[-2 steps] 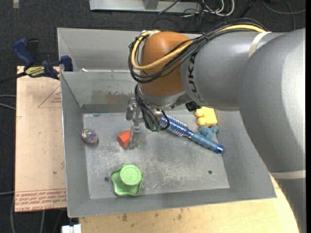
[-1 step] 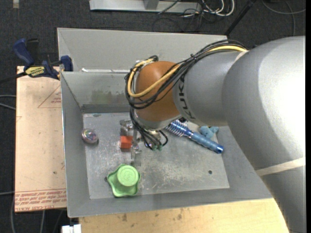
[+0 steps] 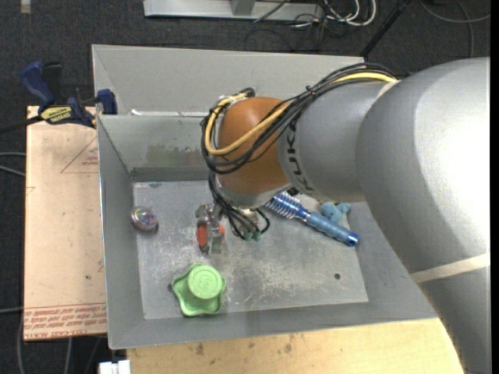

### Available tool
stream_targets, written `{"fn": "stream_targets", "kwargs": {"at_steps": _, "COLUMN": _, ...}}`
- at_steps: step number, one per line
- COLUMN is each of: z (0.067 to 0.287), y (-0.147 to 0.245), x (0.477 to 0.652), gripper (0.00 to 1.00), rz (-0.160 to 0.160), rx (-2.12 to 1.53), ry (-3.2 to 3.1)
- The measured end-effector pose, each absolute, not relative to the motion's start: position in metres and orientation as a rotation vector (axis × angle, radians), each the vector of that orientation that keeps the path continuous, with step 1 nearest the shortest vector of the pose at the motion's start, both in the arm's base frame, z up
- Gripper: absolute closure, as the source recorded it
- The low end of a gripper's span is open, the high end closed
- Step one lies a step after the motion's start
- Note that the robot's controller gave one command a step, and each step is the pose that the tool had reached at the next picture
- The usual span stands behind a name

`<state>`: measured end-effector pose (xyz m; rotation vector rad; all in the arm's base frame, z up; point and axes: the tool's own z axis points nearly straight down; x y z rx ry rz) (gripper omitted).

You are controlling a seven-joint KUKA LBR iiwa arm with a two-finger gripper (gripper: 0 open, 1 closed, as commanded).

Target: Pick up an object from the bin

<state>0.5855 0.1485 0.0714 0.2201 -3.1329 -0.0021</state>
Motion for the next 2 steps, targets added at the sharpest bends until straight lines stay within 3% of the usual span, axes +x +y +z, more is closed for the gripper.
{"fn": "stream_targets", "kwargs": {"at_steps": 1, "z": 0.192, "y": 0.149, "x": 0.576, "gripper": 1.0, "rz": -0.004, "rx": 0.222, "ry": -3.144}}
{"fn": "stream_targets", "kwargs": {"at_steps": 2, "z": 0.274, "y": 0.124, "x": 0.584, "gripper": 1.0, "rz": 0.001, "rx": 0.993, "ry": -2.991}}
